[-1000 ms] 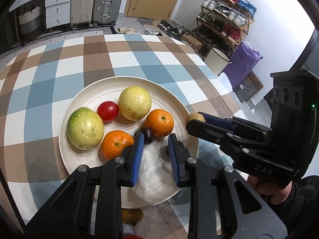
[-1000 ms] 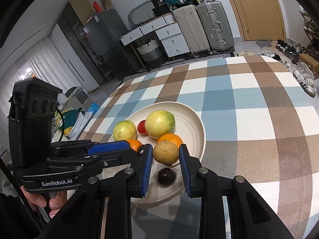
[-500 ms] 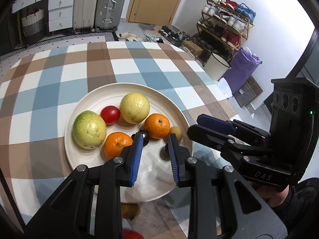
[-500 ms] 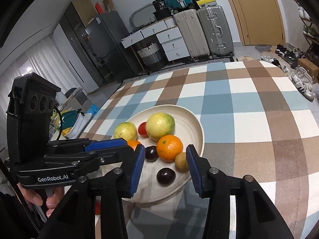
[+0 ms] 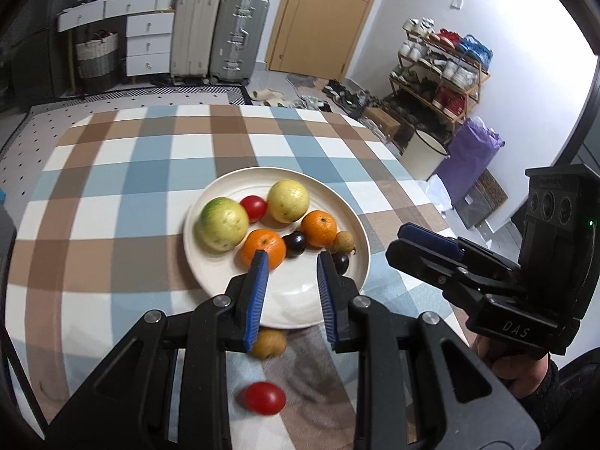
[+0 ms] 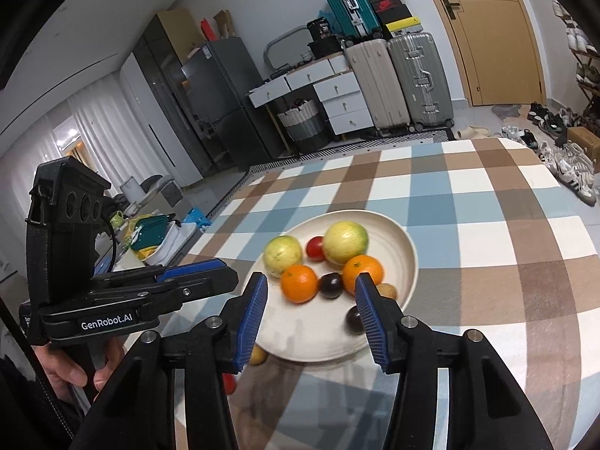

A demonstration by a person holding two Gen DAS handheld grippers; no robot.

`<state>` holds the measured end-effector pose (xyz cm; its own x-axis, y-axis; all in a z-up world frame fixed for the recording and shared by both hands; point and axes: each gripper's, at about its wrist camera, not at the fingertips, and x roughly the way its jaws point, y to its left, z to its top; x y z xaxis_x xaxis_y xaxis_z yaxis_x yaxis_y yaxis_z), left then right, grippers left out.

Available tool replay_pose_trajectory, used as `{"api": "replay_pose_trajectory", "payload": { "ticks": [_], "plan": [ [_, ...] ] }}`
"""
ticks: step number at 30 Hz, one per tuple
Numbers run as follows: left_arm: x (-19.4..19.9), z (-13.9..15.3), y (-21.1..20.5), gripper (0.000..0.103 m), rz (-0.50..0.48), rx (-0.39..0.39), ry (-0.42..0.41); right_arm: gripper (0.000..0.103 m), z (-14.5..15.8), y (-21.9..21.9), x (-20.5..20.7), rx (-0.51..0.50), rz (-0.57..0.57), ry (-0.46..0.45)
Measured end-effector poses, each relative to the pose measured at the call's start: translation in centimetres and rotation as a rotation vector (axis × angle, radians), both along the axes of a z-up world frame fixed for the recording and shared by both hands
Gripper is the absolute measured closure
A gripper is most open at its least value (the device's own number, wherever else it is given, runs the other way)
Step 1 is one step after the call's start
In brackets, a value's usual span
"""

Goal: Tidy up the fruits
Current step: 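Release the plum and tan fruit onto the plate and withdraw both tools, then move the left tool to the red tomato on the table and grasp it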

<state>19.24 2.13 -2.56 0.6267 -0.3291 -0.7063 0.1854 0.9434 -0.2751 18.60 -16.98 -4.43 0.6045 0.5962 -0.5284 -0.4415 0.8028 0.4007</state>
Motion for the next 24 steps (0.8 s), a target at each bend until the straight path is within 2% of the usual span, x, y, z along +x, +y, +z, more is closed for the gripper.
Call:
{"api": "replay_pose_trajectory", "payload": {
  "ticks": [2, 5, 10, 11, 13, 20, 24],
  "plan": [
    [-1.0, 0.2, 0.5, 0.080, 0.010, 0.001, -0.009, 0.053, 0.3, 0.5, -0.8, 0.001, 0.008, -0.015],
    [-2.7, 0.6, 1.3, 0.074, 0.032, 0.011, -0.032, 0.053, 0.9, 1.1, -1.9, 0.006, 0.022, -0.038],
    [-5.0, 1.1, 2.6, 0.054, 0.072, 0.013, -0.071, 0.033, 1.6, 2.2, -3.9, -0.004, 0.028, -0.074],
    [-5.6, 1.2, 2.9, 0.051, 0.082, 0.011, -0.082, 0.031, 1.7, 2.3, -4.2, -0.004, 0.028, -0.078],
    [-6.4, 1.3, 3.3, 0.040, 0.099, 0.011, -0.093, 0.027, 1.8, 2.8, -4.7, -0.004, 0.035, -0.083],
    [-9.3, 1.7, 5.1, 0.024, 0.144, -0.001, -0.128, 0.019, 2.1, 4.5, -6.4, -0.023, 0.059, -0.103],
    [-10.5, 1.9, 6.1, 0.021, 0.169, -0.007, -0.145, 0.016, 2.4, 5.0, -7.3, -0.026, 0.060, -0.117]
  ]
}}
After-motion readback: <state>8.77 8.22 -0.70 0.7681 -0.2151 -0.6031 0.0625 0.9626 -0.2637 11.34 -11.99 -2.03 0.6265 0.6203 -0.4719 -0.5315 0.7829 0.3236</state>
